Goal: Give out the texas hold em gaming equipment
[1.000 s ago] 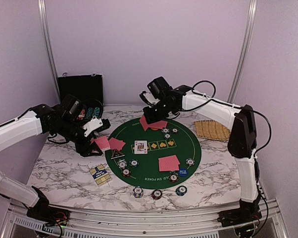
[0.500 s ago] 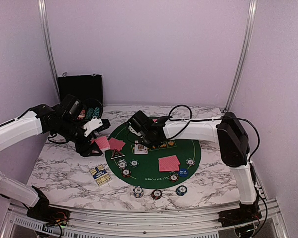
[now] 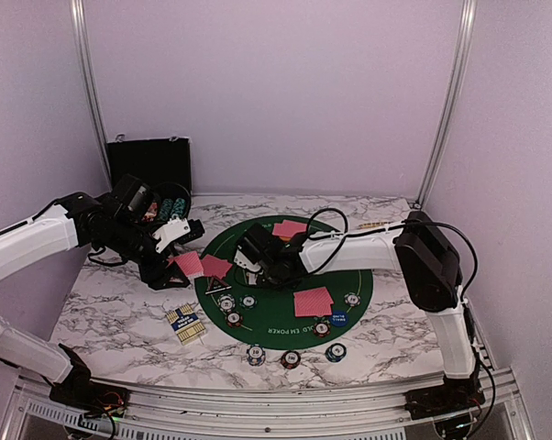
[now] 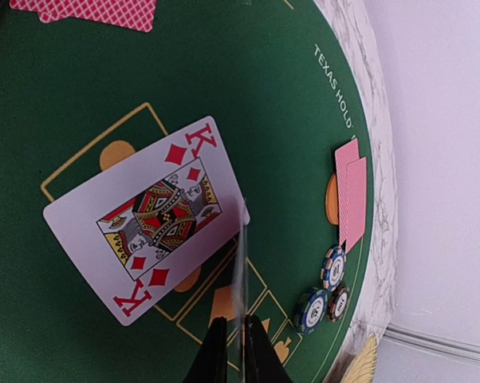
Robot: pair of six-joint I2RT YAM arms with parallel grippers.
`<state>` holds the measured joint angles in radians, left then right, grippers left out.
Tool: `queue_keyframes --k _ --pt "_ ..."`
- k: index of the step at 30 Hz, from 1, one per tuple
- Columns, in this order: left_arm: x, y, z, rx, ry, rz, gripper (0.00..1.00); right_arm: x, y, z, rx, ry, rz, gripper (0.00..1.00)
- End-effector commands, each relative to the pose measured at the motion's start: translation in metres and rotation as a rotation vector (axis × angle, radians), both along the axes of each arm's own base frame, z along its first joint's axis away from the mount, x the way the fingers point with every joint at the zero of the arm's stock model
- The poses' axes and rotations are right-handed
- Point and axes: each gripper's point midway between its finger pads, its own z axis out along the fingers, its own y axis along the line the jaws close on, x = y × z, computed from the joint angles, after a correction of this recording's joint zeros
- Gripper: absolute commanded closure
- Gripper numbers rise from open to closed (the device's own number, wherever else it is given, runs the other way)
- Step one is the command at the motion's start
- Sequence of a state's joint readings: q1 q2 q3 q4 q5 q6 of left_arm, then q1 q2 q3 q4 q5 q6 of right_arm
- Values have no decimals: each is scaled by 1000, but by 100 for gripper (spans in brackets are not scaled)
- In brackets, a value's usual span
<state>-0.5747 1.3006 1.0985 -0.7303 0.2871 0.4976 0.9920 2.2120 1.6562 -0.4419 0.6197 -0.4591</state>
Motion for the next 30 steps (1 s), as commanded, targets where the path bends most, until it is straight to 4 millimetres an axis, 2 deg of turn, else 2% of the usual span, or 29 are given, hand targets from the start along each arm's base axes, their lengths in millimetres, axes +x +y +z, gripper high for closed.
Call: queue_keyframes --k 1,4,7,11,20,24,30 --pt "5 -2 17 -33 -47 2 100 -8 12 18 70 11 37 90" --pt "5 -2 16 -33 -47 2 100 -13 13 15 79 38 45 87" --pt "6 -3 18 -35 -49 1 100 -19 14 13 96 73 56 74" --pt "7 -3 18 -33 -53 3 100 -24 14 14 121 98 62 64" --pt "8 -4 20 -36 -51 3 100 -34 10 18 154 134 63 48" --pt "8 -5 20 -41 -50 2 100 -29 13 41 259 128 20 38" --pt "9 -4 20 -36 -51 5 100 9 -5 89 581 224 -192 34"
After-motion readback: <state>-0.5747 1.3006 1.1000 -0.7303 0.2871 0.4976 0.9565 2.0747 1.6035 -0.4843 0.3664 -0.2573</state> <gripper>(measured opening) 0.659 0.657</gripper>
